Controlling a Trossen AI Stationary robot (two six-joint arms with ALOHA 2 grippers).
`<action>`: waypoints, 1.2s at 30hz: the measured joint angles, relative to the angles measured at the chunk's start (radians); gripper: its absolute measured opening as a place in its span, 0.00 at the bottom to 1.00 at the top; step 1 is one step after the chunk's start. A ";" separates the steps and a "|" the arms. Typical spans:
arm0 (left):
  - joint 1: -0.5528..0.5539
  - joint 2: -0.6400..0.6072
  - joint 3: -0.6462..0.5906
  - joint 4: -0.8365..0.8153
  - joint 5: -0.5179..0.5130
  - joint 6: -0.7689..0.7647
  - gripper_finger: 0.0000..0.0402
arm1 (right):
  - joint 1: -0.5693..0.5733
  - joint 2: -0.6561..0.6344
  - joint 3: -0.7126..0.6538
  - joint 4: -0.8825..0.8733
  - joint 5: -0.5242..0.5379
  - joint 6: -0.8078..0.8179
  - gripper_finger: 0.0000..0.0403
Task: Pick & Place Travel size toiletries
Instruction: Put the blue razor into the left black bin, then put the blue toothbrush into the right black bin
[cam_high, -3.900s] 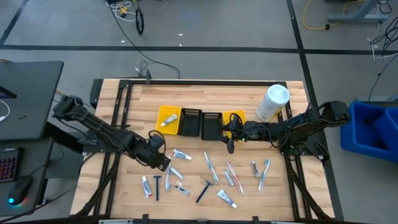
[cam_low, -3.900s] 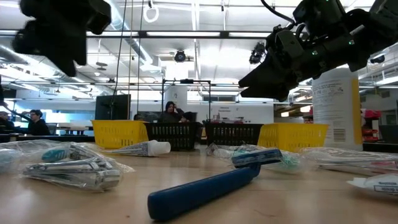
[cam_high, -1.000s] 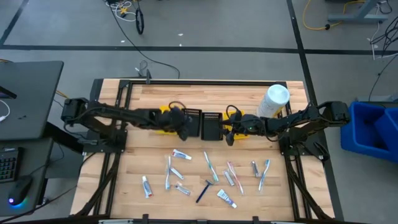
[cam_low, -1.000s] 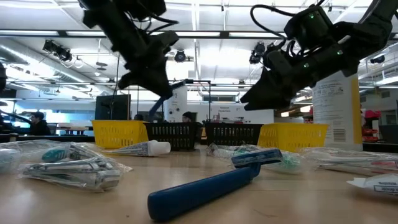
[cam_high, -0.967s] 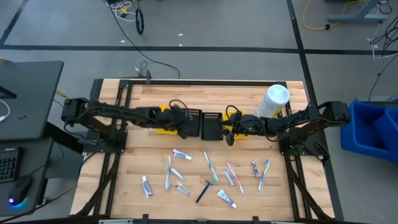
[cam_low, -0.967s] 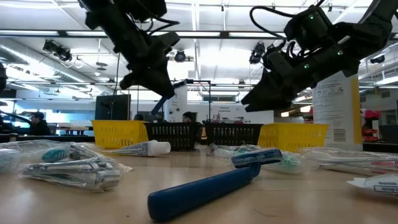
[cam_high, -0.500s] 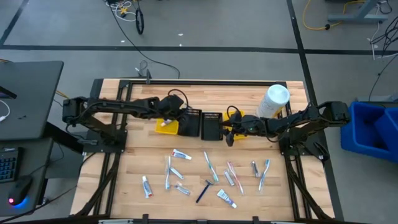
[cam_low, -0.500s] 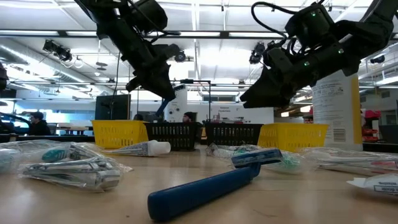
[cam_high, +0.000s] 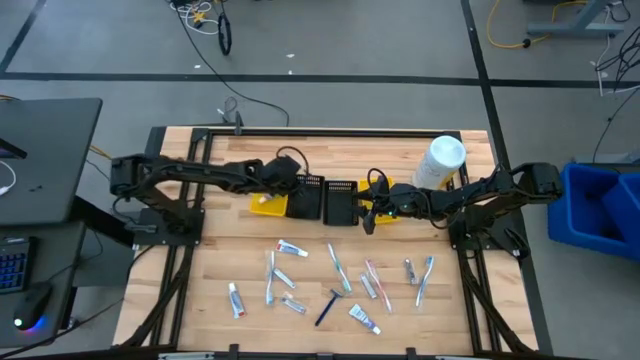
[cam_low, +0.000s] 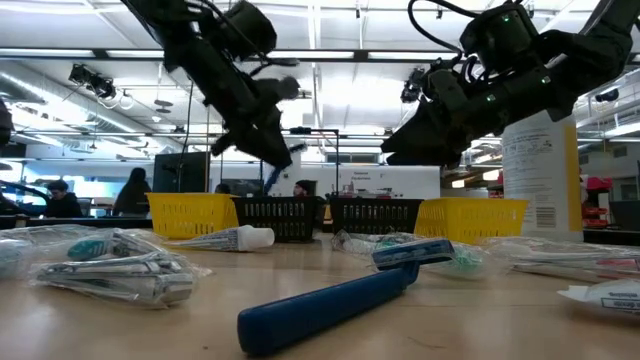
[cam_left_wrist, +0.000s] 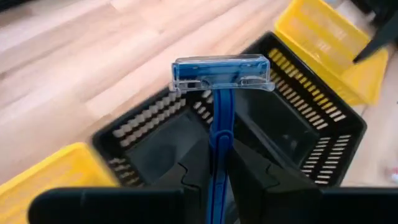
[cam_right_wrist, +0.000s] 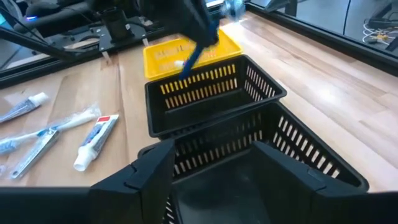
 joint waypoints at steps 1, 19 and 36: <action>-0.002 0.023 0.006 -0.005 0.021 0.003 0.14 | 0.000 0.000 0.000 0.000 0.006 0.000 0.56; -0.014 0.091 0.034 -0.105 0.048 -0.034 0.14 | 0.000 0.000 0.000 -0.023 0.011 0.000 0.62; -0.009 0.090 0.033 -0.096 0.021 0.060 0.25 | 0.001 0.000 0.000 -0.022 0.005 0.001 0.56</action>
